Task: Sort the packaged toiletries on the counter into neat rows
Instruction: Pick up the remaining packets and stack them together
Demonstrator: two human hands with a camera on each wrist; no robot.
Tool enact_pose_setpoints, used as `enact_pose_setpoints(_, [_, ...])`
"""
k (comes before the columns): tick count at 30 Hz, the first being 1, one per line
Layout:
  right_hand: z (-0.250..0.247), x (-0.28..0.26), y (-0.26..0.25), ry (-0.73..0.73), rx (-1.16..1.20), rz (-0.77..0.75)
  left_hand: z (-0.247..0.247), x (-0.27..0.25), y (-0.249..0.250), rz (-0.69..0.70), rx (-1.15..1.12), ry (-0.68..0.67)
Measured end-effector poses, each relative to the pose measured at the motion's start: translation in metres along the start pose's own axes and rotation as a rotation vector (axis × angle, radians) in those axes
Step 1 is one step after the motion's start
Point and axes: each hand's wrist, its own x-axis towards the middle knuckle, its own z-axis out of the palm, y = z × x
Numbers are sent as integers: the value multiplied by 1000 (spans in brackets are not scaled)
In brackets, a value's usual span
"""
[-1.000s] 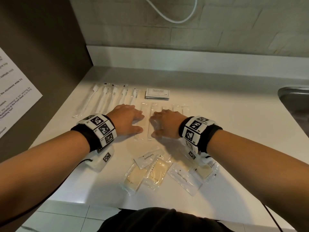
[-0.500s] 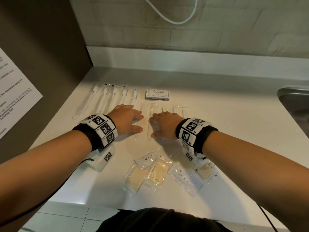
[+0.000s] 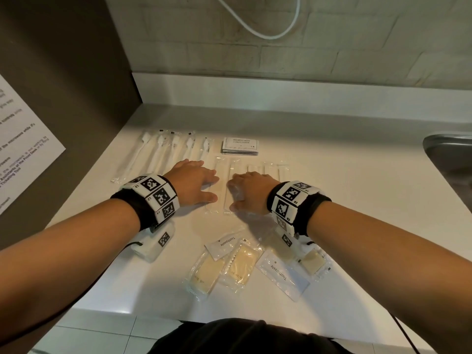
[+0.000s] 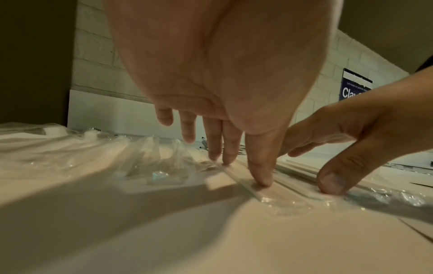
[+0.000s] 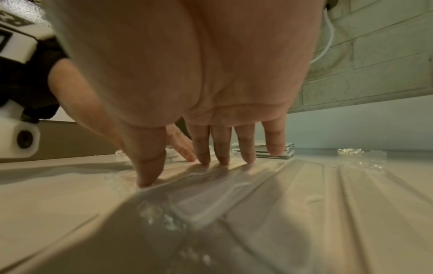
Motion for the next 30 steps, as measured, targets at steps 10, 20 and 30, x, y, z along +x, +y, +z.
enact_pose_setpoints(10, [-6, -18, 6, 109, 80, -26, -11, -12, 5, -3, -94, 110])
enact_pose_setpoints(20, [6, -123, 10, -43, 121, -47, 3, -73, 51, 1, -268, 20])
enact_pose_setpoints(30, [49, -136, 7, 11, 230, 14, 44, -83, 63, -196, -356, 70])
